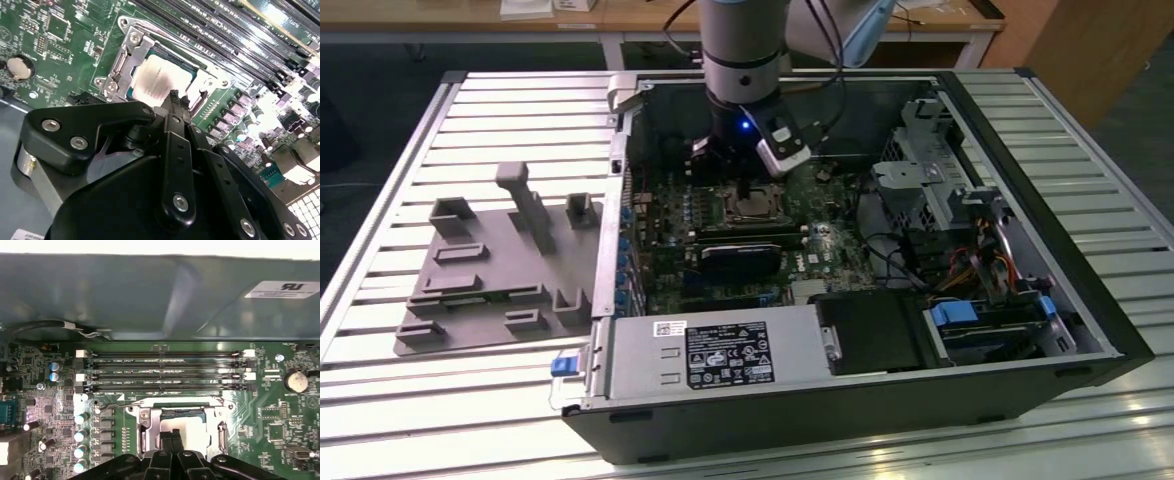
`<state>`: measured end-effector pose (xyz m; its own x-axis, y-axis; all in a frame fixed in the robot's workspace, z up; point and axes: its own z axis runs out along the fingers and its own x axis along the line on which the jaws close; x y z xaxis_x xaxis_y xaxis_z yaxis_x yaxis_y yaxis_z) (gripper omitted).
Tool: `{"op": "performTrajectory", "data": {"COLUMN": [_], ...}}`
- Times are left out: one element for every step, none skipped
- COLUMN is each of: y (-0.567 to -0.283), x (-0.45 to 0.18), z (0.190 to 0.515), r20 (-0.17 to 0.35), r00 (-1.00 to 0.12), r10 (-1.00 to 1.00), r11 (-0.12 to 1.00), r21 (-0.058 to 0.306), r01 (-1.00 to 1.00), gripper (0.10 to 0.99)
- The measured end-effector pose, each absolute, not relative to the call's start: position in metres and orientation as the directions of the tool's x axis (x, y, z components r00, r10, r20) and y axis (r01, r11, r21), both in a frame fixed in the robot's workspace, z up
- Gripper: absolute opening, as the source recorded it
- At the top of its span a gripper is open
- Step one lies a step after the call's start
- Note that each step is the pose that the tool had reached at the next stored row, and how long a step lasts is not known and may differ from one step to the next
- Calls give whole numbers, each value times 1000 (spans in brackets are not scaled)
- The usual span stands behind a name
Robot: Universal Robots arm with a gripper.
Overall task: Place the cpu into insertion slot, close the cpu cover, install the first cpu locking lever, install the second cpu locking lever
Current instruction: 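Close the cpu cover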
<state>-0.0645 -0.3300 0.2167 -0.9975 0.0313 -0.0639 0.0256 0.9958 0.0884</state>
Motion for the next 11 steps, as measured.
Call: {"op": "performTrajectory", "data": {"y": [-330, -330, -330, -330, -330, -330, -330, -330, -330, -330, -330], "x": [-63, -60, -58, -45, -44, -43, -43, -43, -43, -43, -43], "z": [217, 217, 217, 218, 220, 221, 222, 224, 225, 227, 229], "r20": [-63, -62, -61, -53, -52, -52, -52, -52, -52, -52, -52], "r00": [-998, -998, -998, -998, -998, -998, -998, -998, -998, -998, -998], "r10": [31, 31, 31, 30, 30, 29, 29, 29, 29, 29, 29], "r11": [996, 996, 996, 997, 998, 998, 998, 999, 999, 999, 999], "r21": [87, 86, 85, 71, 61, 55, 50, 47, 45, 43, 42], "r01": [26, 26, 26, 26, 27, 27, 27, 27, 27, 27, 27], "gripper": [102, 102, 102, 102, 102, 102, 102, 102, 102, 102, 102]}}
